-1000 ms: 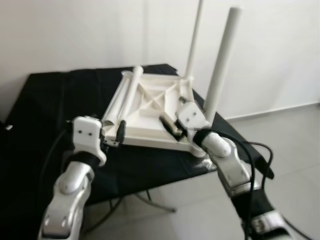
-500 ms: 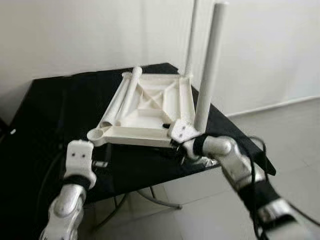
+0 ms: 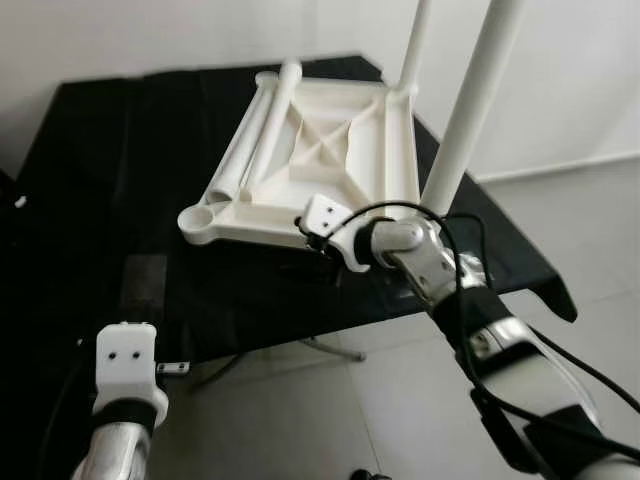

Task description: Building children table

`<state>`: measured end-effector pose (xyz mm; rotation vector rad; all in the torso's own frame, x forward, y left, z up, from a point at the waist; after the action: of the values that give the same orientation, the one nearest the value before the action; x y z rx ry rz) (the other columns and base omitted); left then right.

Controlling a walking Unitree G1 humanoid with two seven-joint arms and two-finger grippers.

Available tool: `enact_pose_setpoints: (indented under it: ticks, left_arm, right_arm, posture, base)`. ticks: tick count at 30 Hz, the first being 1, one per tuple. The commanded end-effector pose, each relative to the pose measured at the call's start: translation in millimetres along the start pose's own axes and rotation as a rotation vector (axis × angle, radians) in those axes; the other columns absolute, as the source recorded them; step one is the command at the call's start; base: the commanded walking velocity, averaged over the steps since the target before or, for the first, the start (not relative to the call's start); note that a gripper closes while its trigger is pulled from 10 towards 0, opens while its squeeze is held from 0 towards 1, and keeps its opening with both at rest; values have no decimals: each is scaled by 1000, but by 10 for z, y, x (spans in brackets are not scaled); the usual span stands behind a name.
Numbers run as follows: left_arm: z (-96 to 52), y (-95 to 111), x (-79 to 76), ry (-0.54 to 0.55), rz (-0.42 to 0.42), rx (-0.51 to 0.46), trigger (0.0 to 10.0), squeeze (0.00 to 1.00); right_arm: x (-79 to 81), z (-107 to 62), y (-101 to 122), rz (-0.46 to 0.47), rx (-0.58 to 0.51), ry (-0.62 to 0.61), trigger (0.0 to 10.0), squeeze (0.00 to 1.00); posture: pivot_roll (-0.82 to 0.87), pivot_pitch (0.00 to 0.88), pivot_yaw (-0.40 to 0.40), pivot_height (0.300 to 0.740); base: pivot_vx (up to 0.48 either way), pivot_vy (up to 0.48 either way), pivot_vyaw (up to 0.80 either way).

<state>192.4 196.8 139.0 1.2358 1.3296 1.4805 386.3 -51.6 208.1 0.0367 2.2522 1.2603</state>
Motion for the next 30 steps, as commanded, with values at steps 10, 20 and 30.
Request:
enact_pose_setpoints:
  ticks: [10,20,30]
  left_arm:
    - [-162,6,0,1,4,43,10000,0]
    - [-181,28,-28,-8,1,60,10000,0]
    - [-136,21,-55,-13,-4,60,10000,0]
  right_arm:
    - [-164,32,99,39,91,11,10000,0]
    - [-181,-76,-80,166,233,108,0,0]
    - [-268,-180,-55,111,247,126,0,0]
  posture:
    - [50,335,-20,740]
    - [26,316,-23,740]
    - [-13,302,-32,740]
  base:
    - [0,0,0]
    - [0,0,0]
    - [0,0,0]
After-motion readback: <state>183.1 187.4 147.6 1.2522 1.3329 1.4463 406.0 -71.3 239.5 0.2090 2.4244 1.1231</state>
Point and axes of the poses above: a point about 5 cm out from each wrist's last joint towards the gripper, its own z axis pointing out of the wrist towards the gripper, its own y axis along the axis of the wrist's last joint, x = y × z, the point moved 1 cm from there along z, pointing out of the wrist towards the gripper, and after that the axes turned 2 degrees about z, right-handed, at the moved point
